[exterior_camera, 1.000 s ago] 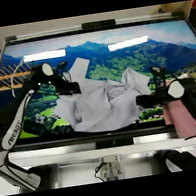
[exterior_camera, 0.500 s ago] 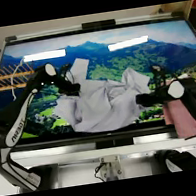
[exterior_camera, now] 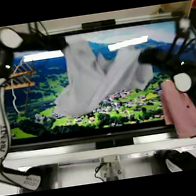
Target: Fold the shirts.
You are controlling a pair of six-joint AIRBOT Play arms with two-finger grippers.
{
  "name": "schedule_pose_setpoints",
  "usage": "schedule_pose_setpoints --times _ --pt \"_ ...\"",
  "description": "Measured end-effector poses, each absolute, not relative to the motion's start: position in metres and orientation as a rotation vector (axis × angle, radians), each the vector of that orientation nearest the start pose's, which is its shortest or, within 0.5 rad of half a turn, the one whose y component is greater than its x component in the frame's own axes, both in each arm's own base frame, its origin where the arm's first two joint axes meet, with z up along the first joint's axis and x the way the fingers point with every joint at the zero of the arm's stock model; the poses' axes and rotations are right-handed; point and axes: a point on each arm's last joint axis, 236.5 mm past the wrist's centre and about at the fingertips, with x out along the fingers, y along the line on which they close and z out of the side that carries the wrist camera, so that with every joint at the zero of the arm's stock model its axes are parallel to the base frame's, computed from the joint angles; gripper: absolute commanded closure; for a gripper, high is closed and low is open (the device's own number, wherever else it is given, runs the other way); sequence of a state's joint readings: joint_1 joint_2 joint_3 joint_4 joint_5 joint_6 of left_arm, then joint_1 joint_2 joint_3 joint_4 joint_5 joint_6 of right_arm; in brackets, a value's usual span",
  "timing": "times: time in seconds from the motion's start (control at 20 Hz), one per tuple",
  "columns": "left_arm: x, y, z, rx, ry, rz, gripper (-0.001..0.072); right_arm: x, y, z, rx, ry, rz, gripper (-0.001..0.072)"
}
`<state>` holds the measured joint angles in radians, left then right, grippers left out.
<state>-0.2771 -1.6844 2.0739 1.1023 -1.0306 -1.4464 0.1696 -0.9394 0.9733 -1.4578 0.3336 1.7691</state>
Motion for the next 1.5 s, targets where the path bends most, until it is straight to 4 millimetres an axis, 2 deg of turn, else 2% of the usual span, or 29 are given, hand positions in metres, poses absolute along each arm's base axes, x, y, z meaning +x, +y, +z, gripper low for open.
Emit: schedule_pose_setpoints --times 0.1,0.15,0.2,0.25,0.3,0.35,0.4,0.45,0.5,0.6,0.75,0.85,0.9,0.95,1.0,1.05,1.1,1.15,1.25,1.3,1.4,1.5 --pt "0.527 -0.236 0.324 -0.215 0.364 -0.600 0.0654 0.451 0.082 0.292 0.330 0.055 0.182 0.0648" --pt "0.516 -0.224 0.370 -0.236 0.242 -0.586 0.0655 0.447 0.080 0.330 0.353 -0.043 0.194 0.0647" --pt "0.500 -0.212 0.404 -0.241 0.155 -0.570 0.0655 0.440 0.078 0.359 0.363 -0.107 0.205 0.0647" --pt "0.480 -0.198 0.430 -0.220 0.095 -0.548 0.0656 0.430 0.078 0.383 0.370 -0.145 0.216 0.0648" --pt "0.461 -0.186 0.444 -0.184 0.074 -0.526 0.0656 0.420 0.079 0.395 0.361 -0.139 0.223 0.0648" --pt "0.442 -0.174 0.443 -0.146 0.101 -0.496 0.0656 0.412 0.080 0.393 0.339 -0.093 0.227 0.0648" --pt "0.425 -0.164 0.427 -0.113 0.171 -0.464 0.0656 0.406 0.083 0.377 0.306 0.001 0.229 0.0648" --pt "0.410 -0.157 0.401 -0.088 0.267 -0.433 0.0656 0.399 0.087 0.353 0.274 0.119 0.231 0.0648" --pt "0.396 -0.150 0.368 -0.074 0.368 -0.401 0.0656 0.391 0.091 0.318 0.242 0.262 0.235 0.0648" --pt "0.358 -0.146 0.280 -0.097 0.595 -0.355 0.0656 0.362 0.099 0.226 0.180 0.602 0.256 0.0648" --pt "0.287 -0.143 0.128 -0.194 0.920 -0.268 0.0655 0.306 0.108 0.107 0.145 0.996 0.304 0.0648" --pt "0.238 -0.139 0.049 -0.261 1.066 -0.214 0.0654 0.268 0.110 0.049 0.148 1.187 0.326 0.0648" --pt "0.218 -0.138 0.021 -0.296 1.115 -0.200 0.0653 0.253 0.110 0.029 0.148 1.255 0.331 0.0647" --pt "0.201 -0.138 0.001 -0.322 1.154 -0.191 0.0644 0.239 0.110 0.014 0.151 1.311 0.337 0.0627" --pt "0.191 -0.137 -0.011 -0.345 1.170 -0.183 0.0554 0.226 0.110 0.001 0.153 1.364 0.340 0.0500" --pt "0.185 -0.137 -0.018 -0.360 1.175 -0.182 0.0350 0.217 0.110 -0.006 0.154 1.399 0.344 0.0255" --pt "0.181 -0.137 -0.022 -0.371 1.179 -0.183 0.0167 0.210 0.109 -0.012 0.154 1.429 0.345 0.0199" --pt "0.179 -0.139 -0.019 -0.380 1.171 -0.196 0.0142 0.204 0.109 -0.015 0.155 1.451 0.348 0.0199" --pt "0.181 -0.143 -0.007 -0.369 1.144 -0.232 0.0196 0.201 0.110 -0.011 0.152 1.467 0.355 0.0199" --pt "0.183 -0.145 0.003 -0.354 1.125 -0.254 0.0196 0.204 0.110 -0.003 0.146 1.457 0.359 0.0199" --pt "0.189 -0.143 0.026 -0.299 1.085 -0.282 0.0196 0.220 0.108 0.022 0.141 1.399 0.340 0.0199" --pt "0.199 -0.141 0.046 -0.210 1.060 -0.301 0.0194 0.246 0.107 0.053 0.154 1.300 0.309 0.0199"
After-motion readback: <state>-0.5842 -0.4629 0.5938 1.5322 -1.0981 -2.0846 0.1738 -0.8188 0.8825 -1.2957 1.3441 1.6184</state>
